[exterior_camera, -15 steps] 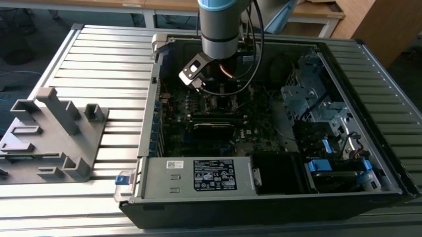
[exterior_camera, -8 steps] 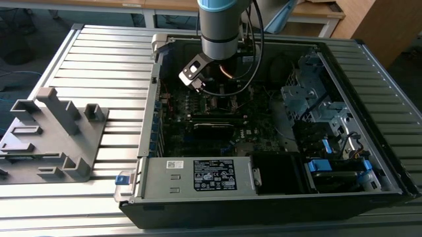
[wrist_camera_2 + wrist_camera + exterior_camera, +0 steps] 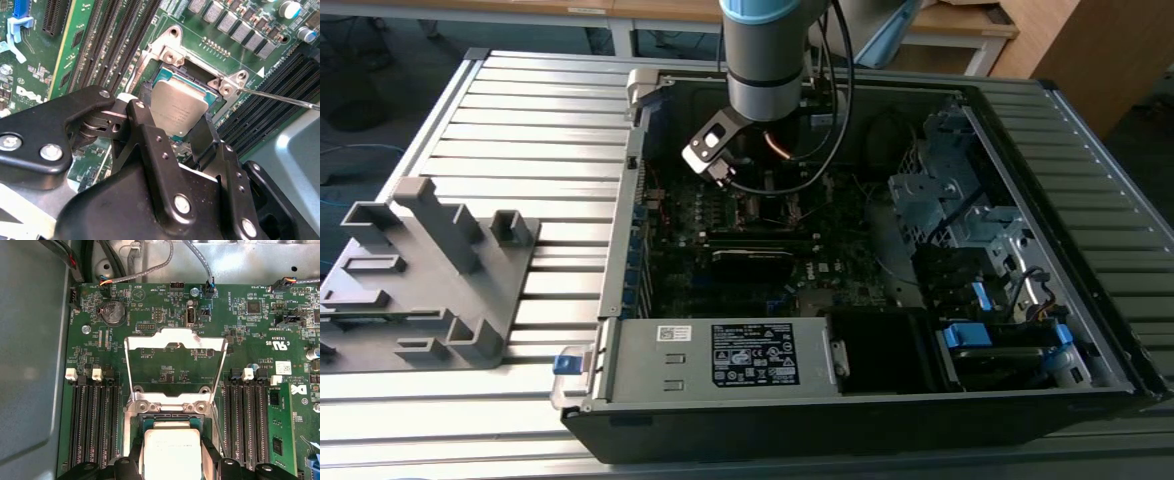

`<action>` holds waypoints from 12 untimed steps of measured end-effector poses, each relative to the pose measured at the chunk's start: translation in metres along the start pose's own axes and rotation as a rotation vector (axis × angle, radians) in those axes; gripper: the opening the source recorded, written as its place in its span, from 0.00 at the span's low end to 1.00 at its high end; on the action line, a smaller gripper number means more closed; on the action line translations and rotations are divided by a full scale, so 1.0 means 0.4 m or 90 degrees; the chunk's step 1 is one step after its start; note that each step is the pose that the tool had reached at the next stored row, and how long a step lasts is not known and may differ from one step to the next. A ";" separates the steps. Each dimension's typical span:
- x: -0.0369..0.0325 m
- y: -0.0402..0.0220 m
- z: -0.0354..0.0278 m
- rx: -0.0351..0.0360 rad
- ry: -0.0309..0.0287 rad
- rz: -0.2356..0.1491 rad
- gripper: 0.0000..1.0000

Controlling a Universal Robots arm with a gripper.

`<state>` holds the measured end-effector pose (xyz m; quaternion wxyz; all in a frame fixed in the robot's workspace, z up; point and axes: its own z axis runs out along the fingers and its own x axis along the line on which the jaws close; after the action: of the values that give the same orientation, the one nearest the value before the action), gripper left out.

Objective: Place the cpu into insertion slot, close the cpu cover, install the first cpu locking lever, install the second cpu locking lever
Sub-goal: 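Place the cpu into insertion slot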

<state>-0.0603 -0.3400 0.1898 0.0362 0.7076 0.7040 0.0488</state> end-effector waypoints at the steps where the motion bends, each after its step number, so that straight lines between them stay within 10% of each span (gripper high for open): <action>1: 0.000 0.000 0.000 0.0000 0.0000 0.000 0.54; 12: 0.000 0.000 -0.001 0.0000 0.0000 0.000 0.60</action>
<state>-0.0603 -0.3400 0.1903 0.0362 0.7076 0.7040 0.0488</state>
